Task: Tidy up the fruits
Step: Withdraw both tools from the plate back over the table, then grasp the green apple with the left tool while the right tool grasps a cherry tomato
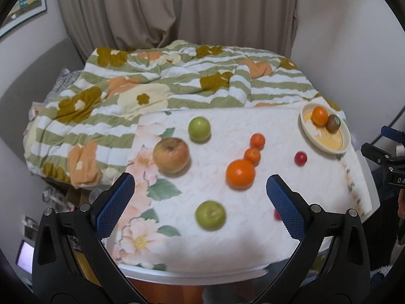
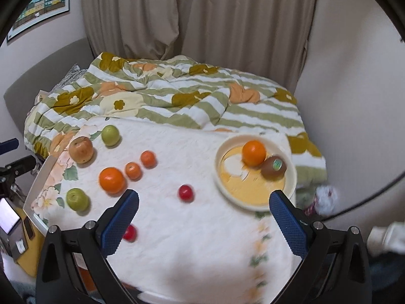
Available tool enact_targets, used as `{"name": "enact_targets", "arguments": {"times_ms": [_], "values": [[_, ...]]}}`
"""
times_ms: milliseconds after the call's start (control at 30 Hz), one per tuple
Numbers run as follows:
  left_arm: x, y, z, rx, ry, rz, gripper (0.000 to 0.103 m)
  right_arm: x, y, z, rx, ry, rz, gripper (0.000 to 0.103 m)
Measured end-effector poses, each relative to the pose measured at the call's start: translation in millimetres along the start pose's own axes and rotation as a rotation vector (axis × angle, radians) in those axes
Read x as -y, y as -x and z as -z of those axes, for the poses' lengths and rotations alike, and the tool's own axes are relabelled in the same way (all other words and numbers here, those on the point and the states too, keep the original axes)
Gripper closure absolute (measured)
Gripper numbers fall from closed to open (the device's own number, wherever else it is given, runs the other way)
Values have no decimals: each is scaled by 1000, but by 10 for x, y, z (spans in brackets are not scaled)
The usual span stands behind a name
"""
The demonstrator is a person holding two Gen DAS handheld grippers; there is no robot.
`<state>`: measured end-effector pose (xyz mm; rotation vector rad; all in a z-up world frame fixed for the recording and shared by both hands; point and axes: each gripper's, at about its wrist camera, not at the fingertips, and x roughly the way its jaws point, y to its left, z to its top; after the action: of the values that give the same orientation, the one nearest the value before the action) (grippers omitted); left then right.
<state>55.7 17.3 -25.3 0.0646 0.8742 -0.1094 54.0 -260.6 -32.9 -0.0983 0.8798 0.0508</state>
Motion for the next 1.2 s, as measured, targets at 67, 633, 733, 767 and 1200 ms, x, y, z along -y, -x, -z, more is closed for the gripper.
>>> {"name": "enact_targets", "arguments": {"times_ms": [67,633,733,767,1200], "values": [[-118,-29,82,-9,-13,19,0,-109,2,75,-12,-24,7,0],[-205,-769,632,-69,-98,159,0,-788,-455,745,-39,-106,-18,0],[-113,-914,702,-74,-134,156,0,-869,-557,811,-42,-93,-17,2],[-91,-963,723,-84,-146,153,3,-894,-601,831,-48,-88,-16,3],[111,-1355,864,-160,-202,176,29,-1032,-988,966,-121,-83,-61,28]]}}
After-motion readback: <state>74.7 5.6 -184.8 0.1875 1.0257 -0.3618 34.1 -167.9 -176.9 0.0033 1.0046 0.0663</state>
